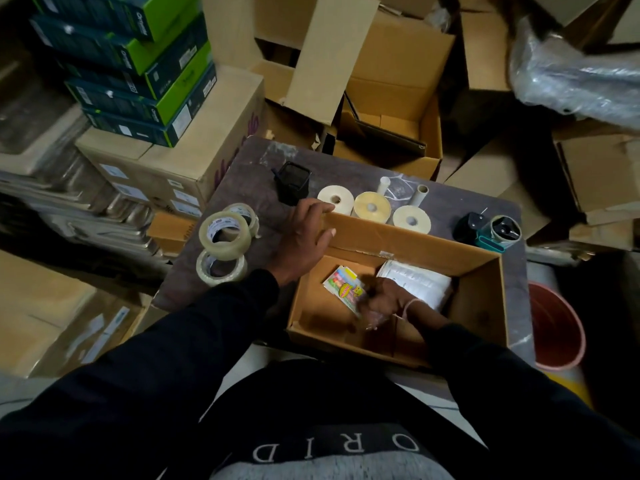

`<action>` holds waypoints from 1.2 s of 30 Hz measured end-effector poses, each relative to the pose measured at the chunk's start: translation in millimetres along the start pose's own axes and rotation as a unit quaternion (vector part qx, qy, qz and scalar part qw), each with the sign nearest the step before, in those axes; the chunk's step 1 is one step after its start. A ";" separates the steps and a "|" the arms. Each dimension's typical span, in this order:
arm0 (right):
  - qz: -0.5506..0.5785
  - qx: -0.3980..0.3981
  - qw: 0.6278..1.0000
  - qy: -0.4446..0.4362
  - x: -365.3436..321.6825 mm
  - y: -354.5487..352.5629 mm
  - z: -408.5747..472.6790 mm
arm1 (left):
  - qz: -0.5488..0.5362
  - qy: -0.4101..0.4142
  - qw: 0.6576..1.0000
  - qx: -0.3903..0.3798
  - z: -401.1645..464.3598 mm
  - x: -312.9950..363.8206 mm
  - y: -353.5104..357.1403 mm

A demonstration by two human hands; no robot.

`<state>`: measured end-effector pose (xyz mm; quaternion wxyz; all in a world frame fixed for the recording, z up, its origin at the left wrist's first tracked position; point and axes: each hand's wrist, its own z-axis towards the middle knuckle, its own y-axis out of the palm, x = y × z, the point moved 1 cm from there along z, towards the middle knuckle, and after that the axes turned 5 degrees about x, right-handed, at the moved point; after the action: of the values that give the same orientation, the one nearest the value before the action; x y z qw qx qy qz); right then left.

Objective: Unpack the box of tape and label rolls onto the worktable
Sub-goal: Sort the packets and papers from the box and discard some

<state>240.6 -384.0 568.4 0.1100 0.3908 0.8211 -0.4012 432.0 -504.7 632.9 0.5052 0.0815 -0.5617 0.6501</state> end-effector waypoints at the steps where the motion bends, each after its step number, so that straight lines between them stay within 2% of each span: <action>1: -0.023 -0.013 1.000 -0.012 -4.5 -5.7 -3.7 | 0.017 0.016 1.000 0.011 1.0 0.7 -0.8; 4: -0.008 -0.029 0.999 -0.043 -5.5 -27.7 -13.3 | 0.051 0.102 0.993 0.039 8.0 9.2 -8.1; 6: 0.013 -0.052 0.996 -0.070 -6.6 -41.8 -22.6 | 0.031 0.162 0.986 0.021 14.6 14.7 -12.3; 8: 0.037 -0.064 0.992 -0.103 -18.8 -60.8 -42.3 | -0.028 0.165 0.984 -0.057 22.0 17.6 -17.0; 10: 0.049 -0.081 0.986 -0.136 -30.3 -78.9 -59.6 | -0.082 0.125 0.972 -0.181 27.3 19.5 -19.7; 12: 0.053 -0.092 0.982 -0.156 -37.3 -94.2 -72.6 | -0.115 0.089 0.945 -0.293 30.4 23.5 -19.9; 15: 0.038 -0.100 0.979 -0.175 -51.1 -115.2 -90.2 | -0.150 0.021 0.896 -0.418 33.1 34.0 -17.3; 17: 0.034 -0.095 0.978 -0.182 -59.3 -126.6 -98.1 | -0.150 -0.013 0.862 -0.484 34.6 42.6 -17.5; 19: 0.039 -0.084 0.979 -0.184 -66.3 -134.8 -102.7 | -0.159 -0.009 0.837 -0.523 35.2 48.3 -17.6; 22: 0.045 -0.044 0.980 -0.191 -71.6 -143.7 -108.2 | -0.199 -0.021 0.821 -0.534 35.8 50.9 -19.9; 25: 0.063 0.035 0.980 -0.184 -68.7 -150.6 -113.1 | -0.215 -0.050 0.828 -0.515 38.7 46.4 -26.0; 27: 0.111 0.058 0.976 -0.180 -65.7 -152.1 -117.9 | -0.231 -0.062 0.831 -0.503 38.5 42.6 -30.4; 32: 0.321 0.113 0.925 -0.171 -64.1 -152.4 -127.7 | -0.258 -0.074 0.838 -0.475 35.9 34.6 -37.5; 36: 0.349 0.177 0.891 -0.231 -62.5 -147.5 -129.3 | -0.277 -0.088 0.835 -0.467 37.0 29.4 -40.8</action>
<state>192.0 -377.2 768.4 0.3585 0.5612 0.4985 -0.5549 431.5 -523.9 692.3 0.5904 0.0455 -0.7946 0.1338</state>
